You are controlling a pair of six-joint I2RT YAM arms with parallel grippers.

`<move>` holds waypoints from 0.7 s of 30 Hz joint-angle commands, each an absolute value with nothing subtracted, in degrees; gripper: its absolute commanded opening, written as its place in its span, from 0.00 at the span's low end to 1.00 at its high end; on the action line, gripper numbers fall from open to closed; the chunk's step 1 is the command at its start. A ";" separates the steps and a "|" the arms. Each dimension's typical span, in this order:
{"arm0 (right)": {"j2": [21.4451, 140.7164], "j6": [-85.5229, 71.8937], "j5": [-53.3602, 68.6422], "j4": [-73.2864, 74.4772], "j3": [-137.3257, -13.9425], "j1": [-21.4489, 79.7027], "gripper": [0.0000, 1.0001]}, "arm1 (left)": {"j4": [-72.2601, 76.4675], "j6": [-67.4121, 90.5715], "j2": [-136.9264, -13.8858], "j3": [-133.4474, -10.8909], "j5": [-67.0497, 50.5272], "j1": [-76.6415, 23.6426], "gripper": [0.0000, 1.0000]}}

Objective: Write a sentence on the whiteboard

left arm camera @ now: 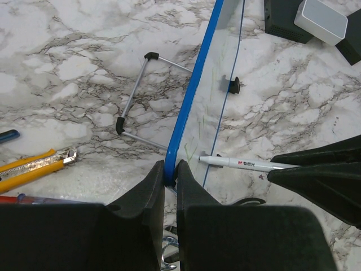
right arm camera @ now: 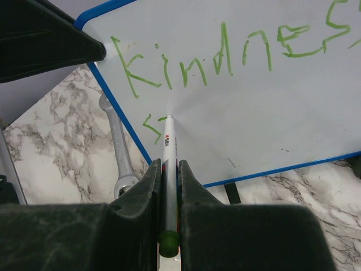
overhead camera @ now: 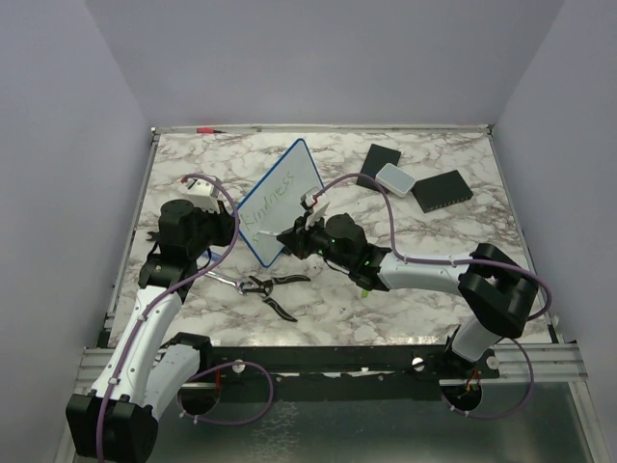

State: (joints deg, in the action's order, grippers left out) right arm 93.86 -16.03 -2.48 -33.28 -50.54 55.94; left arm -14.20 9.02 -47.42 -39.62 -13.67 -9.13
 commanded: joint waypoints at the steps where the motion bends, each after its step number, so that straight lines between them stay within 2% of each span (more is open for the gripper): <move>1: 94.40 -16.58 -8.28 -31.70 -51.77 56.07 0.01 | -14.50 8.21 -46.80 -39.20 -13.42 -9.44 0.03; 21: 91.09 -13.59 -1.87 -37.21 -49.02 56.07 0.01 | -14.50 8.19 -46.93 -39.21 -13.35 -9.41 0.03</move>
State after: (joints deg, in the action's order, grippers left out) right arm 92.55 -14.96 -4.29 -34.54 -49.19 55.90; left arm -14.20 9.02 -47.31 -39.62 -13.65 -9.13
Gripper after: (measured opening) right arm 0.105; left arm 0.110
